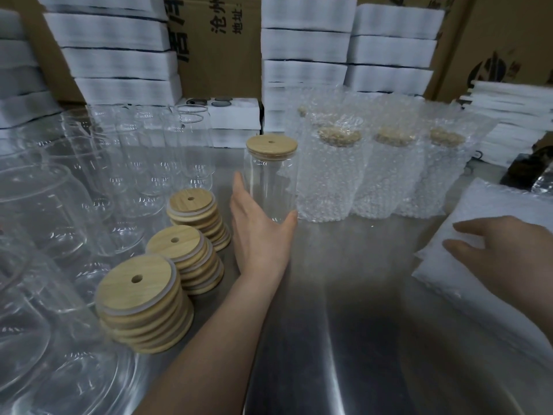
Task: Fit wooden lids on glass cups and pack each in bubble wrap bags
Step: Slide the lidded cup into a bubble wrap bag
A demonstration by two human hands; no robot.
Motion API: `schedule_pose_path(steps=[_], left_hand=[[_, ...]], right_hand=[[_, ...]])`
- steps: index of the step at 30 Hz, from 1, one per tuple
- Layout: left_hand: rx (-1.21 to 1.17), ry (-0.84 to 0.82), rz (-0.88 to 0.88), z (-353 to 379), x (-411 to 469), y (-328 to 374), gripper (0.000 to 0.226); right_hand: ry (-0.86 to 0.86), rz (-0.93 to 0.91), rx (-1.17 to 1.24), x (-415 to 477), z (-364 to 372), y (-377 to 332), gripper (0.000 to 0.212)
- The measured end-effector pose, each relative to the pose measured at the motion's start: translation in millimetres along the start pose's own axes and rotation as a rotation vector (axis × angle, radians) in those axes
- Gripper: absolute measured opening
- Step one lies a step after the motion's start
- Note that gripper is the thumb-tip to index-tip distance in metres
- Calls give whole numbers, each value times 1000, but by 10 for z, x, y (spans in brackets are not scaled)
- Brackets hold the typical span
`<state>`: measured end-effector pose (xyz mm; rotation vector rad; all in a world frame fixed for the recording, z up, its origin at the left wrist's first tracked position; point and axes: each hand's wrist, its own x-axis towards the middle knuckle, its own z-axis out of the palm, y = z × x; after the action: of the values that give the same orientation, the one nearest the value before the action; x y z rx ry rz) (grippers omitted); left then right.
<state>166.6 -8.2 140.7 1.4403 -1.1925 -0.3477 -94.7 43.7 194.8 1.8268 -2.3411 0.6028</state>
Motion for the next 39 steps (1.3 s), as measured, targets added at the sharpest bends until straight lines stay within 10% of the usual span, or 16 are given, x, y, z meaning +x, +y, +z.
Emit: schedule_pose_path(steps=[20,29,33,39], left_hand=[[281,205,301,-74,-106,215,92],[78,137,695,-58,-248,362,37],[-223,-303,322,-57,-307,375,51],[-354,-434,57,18,-260,313,47]], right_hand=[[529,-283,387,-24,-75,-361,18],[276,-263,684,16,9,-969,7],[147,-193,916,106,149,-1128,15],[92,-69,1135,174,387,-1278,13]])
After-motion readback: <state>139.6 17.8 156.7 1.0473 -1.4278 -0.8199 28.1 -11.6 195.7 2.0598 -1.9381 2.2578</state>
